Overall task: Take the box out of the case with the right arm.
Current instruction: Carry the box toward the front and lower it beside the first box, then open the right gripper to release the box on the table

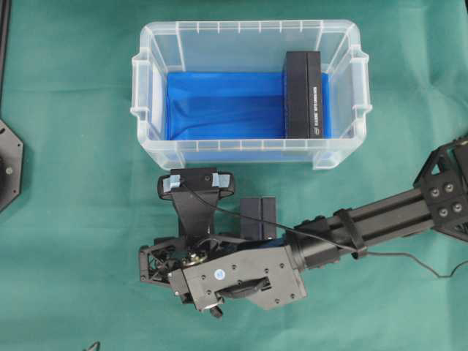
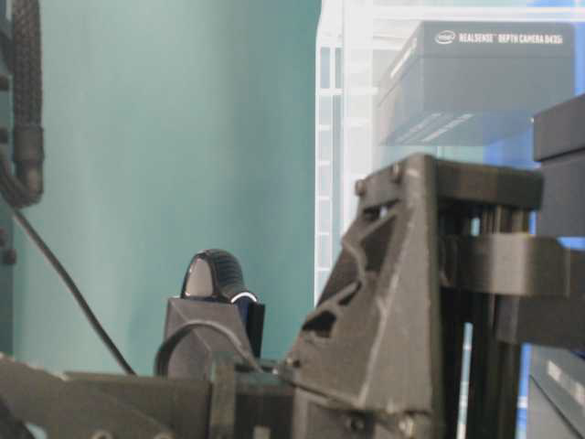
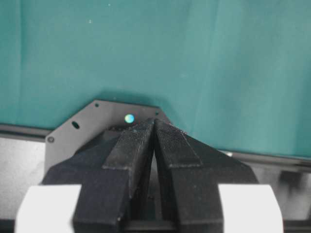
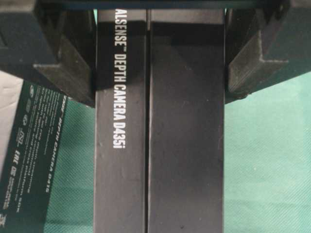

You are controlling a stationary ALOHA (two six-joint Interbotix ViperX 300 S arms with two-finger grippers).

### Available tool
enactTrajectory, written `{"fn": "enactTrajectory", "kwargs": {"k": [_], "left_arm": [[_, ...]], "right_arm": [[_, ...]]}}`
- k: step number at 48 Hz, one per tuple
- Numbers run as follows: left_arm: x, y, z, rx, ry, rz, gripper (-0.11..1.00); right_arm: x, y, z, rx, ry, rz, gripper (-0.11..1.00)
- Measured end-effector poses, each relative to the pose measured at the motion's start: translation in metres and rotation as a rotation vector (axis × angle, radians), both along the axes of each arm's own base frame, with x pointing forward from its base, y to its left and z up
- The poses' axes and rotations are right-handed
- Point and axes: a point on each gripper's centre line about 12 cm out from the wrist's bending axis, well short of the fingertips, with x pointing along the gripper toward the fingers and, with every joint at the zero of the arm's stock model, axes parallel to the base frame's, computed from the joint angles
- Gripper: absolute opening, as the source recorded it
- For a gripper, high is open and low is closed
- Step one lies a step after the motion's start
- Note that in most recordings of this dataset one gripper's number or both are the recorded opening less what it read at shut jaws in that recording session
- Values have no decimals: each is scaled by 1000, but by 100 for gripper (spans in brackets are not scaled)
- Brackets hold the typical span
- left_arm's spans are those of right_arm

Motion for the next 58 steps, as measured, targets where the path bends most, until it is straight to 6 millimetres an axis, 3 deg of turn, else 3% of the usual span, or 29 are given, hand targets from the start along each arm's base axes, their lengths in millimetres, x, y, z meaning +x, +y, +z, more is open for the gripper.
{"fn": "enactTrajectory", "kwargs": {"k": [19, 25, 30, 58], "left_arm": [[0, 0, 0, -1, 0, 1, 0], [0, 0, 0, -1, 0, 1, 0], [0, 0, 0, -1, 0, 0, 0], [0, 0, 0, -2, 0, 4, 0]], "right_arm": [[2, 6, -1, 15, -22, 13, 68], [1, 7, 0, 15, -23, 18, 87], [2, 7, 0, 13, -25, 18, 93], [1, 5, 2, -2, -23, 19, 91]]}}
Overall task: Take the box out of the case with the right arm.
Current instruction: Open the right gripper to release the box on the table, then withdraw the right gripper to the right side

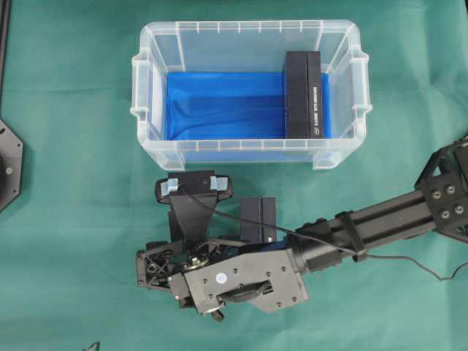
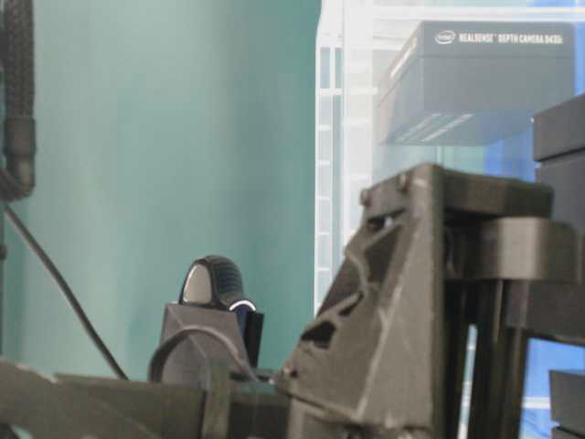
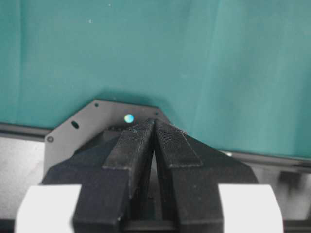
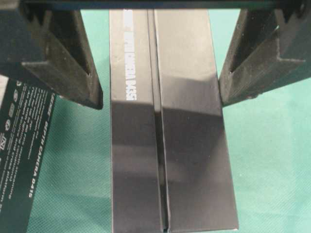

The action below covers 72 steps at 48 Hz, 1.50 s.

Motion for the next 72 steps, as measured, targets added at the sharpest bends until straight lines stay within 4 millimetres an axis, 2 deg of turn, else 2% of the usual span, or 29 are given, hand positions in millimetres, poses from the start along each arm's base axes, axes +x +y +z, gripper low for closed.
{"fn": "enactTrajectory", "kwargs": {"k": [4, 14, 27, 31, 47, 59, 72], "left_arm": [[0, 0, 0, 0, 0, 0, 0], [0, 0, 0, 0, 0, -2, 0], [0, 0, 0, 0, -2, 0, 0], [0, 0, 0, 0, -2, 0, 0], [0, 0, 0, 0, 0, 0, 0], [0, 0, 0, 0, 0, 0, 0], [1, 0, -1, 0, 5, 0, 0]], "right_arm": [[-3, -3, 8, -14, 8, -7, 91], [-13, -16, 52, -38, -23, -3, 91], [-18, -33, 89, -57, -77, 24, 91], [-19, -35, 94, -61, -86, 27, 91], [-23, -43, 90, -78, -16, 75, 89], [-57, -43, 97, -61, 102, 75, 89], [-111, -43, 106, -56, 123, 67, 89]]}}
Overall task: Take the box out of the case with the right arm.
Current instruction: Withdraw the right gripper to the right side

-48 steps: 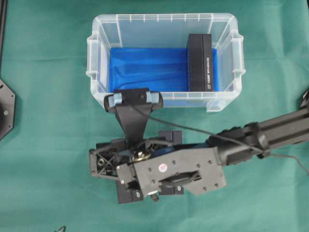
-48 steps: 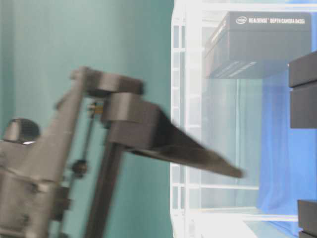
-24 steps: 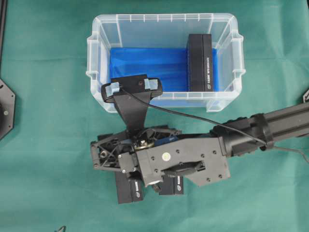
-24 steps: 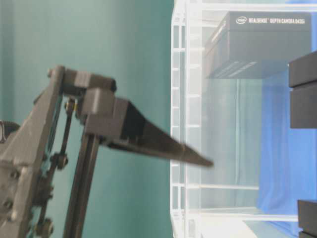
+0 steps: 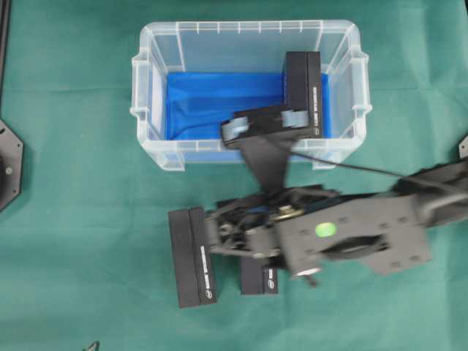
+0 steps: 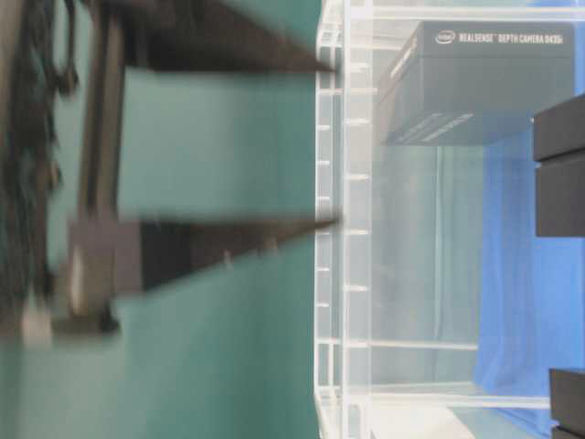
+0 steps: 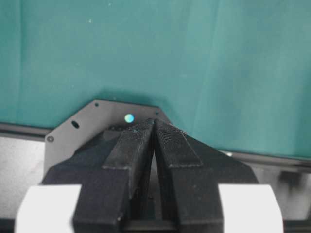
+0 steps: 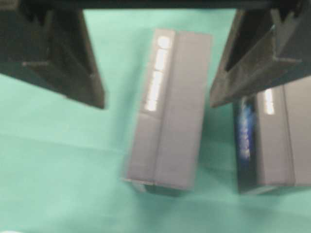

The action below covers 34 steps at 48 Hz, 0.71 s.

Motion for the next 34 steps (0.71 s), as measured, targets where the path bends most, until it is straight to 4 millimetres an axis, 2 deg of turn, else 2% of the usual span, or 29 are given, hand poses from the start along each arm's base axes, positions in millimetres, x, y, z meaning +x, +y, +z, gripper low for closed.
{"fn": "enactTrajectory", "kwargs": {"k": [21, 34], "left_arm": [[1, 4, 0, 6, 1, 30, 0], [0, 12, 0, 8, 4, 82, 0]], "right_arm": [[-122, -12, 13, 14, -26, -20, 88], [-179, -18, 12, 28, -48, -4, 88]]}}
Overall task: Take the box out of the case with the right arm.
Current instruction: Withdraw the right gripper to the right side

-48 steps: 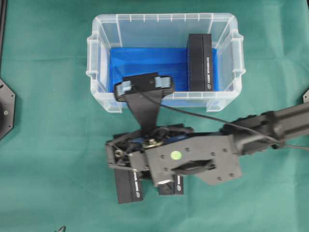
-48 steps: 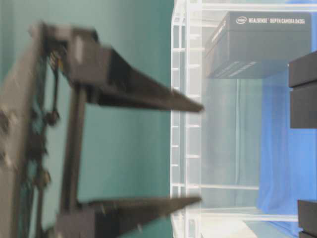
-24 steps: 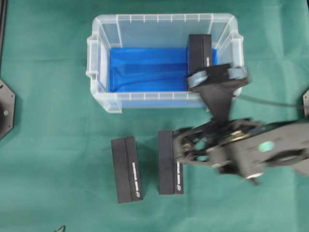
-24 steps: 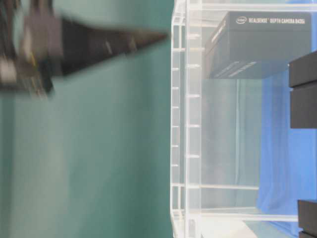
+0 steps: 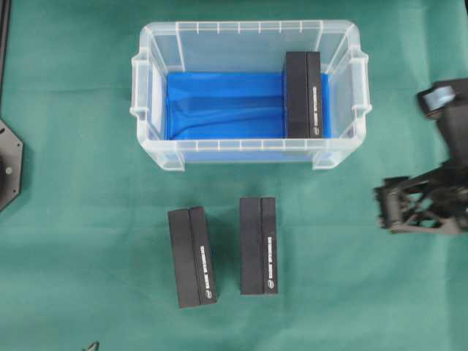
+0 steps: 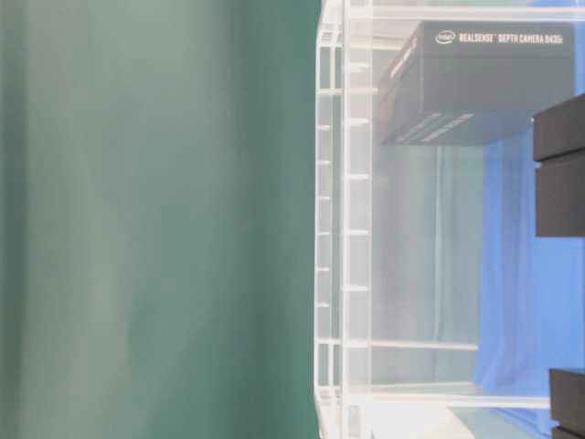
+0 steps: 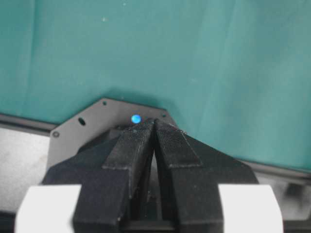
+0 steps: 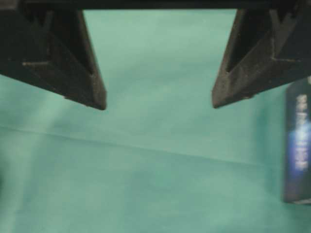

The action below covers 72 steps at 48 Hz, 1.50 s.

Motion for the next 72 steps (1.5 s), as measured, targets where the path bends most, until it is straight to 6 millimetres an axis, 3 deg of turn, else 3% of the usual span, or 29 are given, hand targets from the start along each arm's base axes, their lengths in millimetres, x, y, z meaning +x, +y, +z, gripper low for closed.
{"fn": "enactTrajectory", "kwargs": {"k": [10, 24, 32, 62, 72], "left_arm": [[-1, 3, 1, 3, -4, 13, 0], [-1, 3, 0, 5, -3, 13, 0], [-1, 3, 0, 4, -4, 13, 0], [-2, 3, -4, 5, 10, 13, 0], [-2, 3, -4, 5, 10, 15, 0]], "right_arm": [[-21, -10, 3, -1, -18, -4, 89], [-19, -14, 4, -35, -30, -2, 88], [-16, -27, 4, -50, -25, -14, 89], [-20, -142, 11, -104, -30, -9, 89], [-24, -158, 11, -93, -24, -8, 89]]}}
